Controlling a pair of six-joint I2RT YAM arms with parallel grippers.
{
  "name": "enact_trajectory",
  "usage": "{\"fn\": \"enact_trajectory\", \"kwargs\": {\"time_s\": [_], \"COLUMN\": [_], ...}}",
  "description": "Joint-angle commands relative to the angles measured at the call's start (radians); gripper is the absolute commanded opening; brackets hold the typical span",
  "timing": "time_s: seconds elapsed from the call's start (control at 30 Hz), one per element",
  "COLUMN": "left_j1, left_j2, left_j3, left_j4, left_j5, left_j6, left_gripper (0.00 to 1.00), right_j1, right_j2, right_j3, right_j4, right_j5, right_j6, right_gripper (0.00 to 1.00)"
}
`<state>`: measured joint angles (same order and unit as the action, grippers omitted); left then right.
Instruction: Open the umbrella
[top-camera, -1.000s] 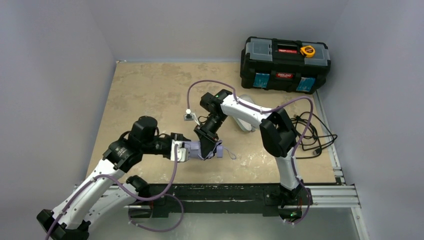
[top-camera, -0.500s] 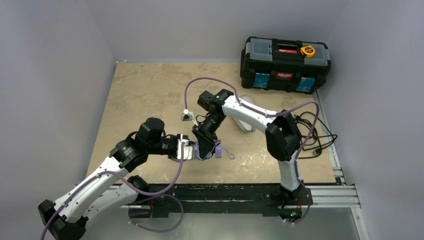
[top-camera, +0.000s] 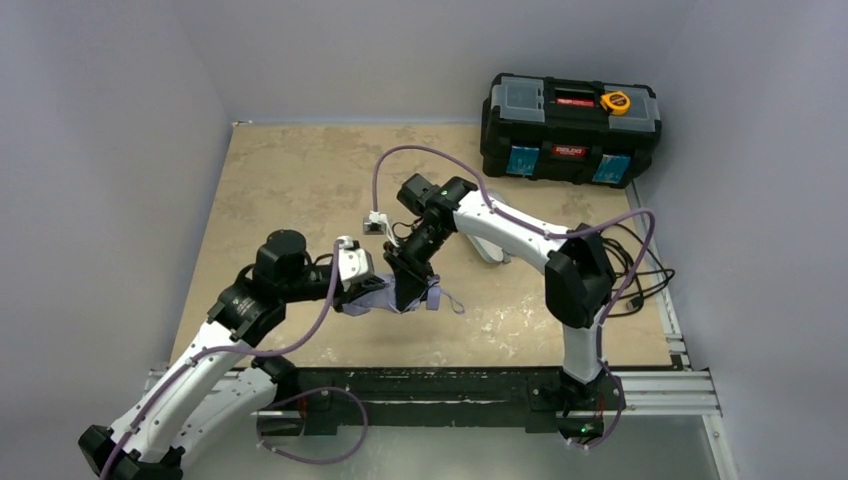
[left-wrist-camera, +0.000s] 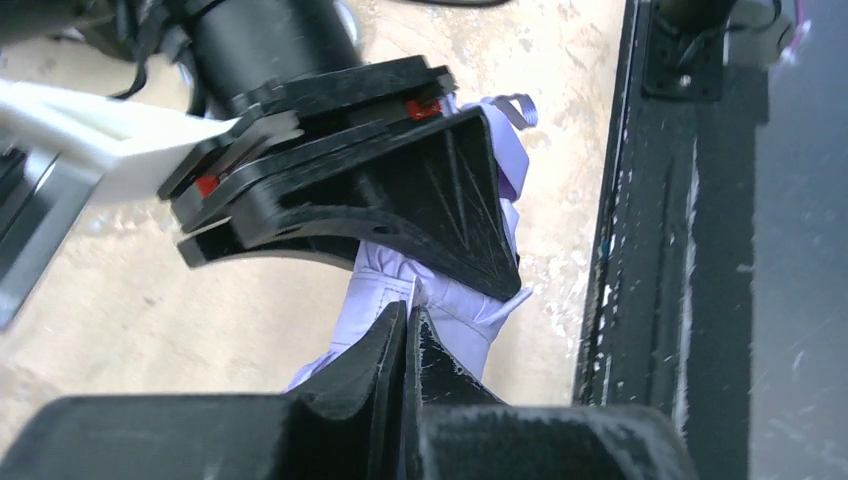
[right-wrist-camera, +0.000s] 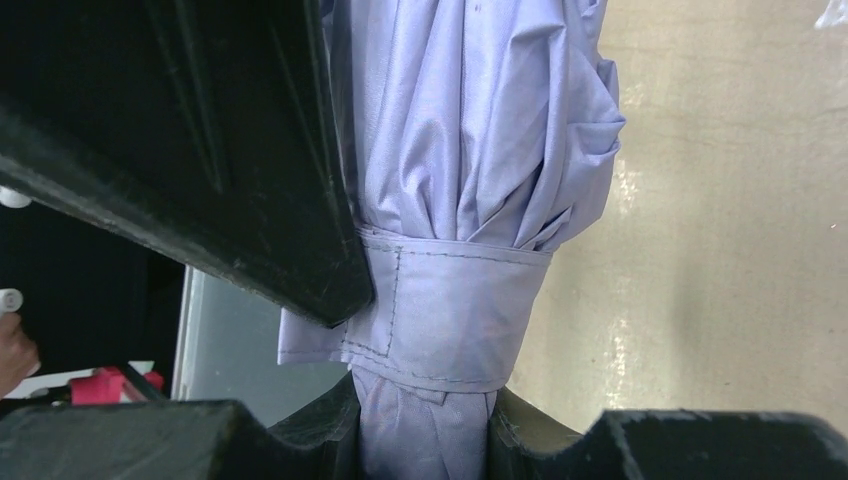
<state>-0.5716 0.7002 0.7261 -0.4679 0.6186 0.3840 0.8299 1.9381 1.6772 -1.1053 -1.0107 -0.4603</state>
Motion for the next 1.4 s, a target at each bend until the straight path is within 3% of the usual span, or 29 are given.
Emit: {"fn": "enact_trajectory", "kwargs": {"time_s": [0.0,0.17,0.37,0.67,0.8,0.83,0.9,0.93,1.0,1.13,1.27,1.37], "left_j1": [0.103,0.146,0.284,0.377,0.386,0.385,0.385,0.385,0.384,0.384,0.345,0.170], "left_j2": [-0.005,-0.006,0.016,0.072,0.046,0.027,-0.032,-0.058,-0.120,-0.229,-0.235,-0.175], "left_j3": [0.005,0.007,-0.024,0.007,0.013,0.011,0.014,0.018,0.031,0.063,0.062,0.079], "left_j4": [0.107,0.137,0.208,0.212,0.258,0.247,0.179,0.129,0.021,-0.224,-0.218,-0.194], "left_j5": [-0.003,0.031,-0.009,-0.096,0.106,0.150,0.164,0.165,0.178,0.260,0.328,0.216], "left_j6": [-0.234,-0.370,-0.630,-0.720,-0.635,-0.600,-0.504,-0.465,-0.285,0.015,0.059,0.086], "left_gripper": [0.00,0.00,0.00,0.00,0.00,0.05,0.39,0.50,0.60,0.64,0.64,0.62], "right_j1": [0.009,0.009,0.023,0.075,0.067,0.054,0.023,0.010,-0.002,-0.003,-0.003,-0.004], "right_j2": [-0.098,-0.115,-0.151,-0.185,-0.172,-0.169,-0.158,-0.153,-0.133,-0.117,-0.078,-0.038], "right_j3": [-0.030,-0.040,-0.058,-0.076,-0.066,-0.072,-0.081,-0.079,-0.063,-0.042,-0.022,0.004], "right_j4": [0.006,0.004,0.004,-0.004,-0.018,-0.018,-0.020,-0.030,-0.060,-0.096,-0.116,-0.126], "right_j5": [-0.061,-0.035,0.013,0.087,0.037,0.014,-0.043,-0.062,-0.076,-0.092,-0.120,-0.147], "right_j6": [-0.008,-0.028,-0.069,-0.133,-0.122,-0.111,-0.090,-0.086,-0.096,-0.107,-0.092,-0.061], "right_gripper": [0.00,0.00,0.00,0.00,0.00,0.00,0.00,0.00,0.00,0.00,0.00,0.00]}}
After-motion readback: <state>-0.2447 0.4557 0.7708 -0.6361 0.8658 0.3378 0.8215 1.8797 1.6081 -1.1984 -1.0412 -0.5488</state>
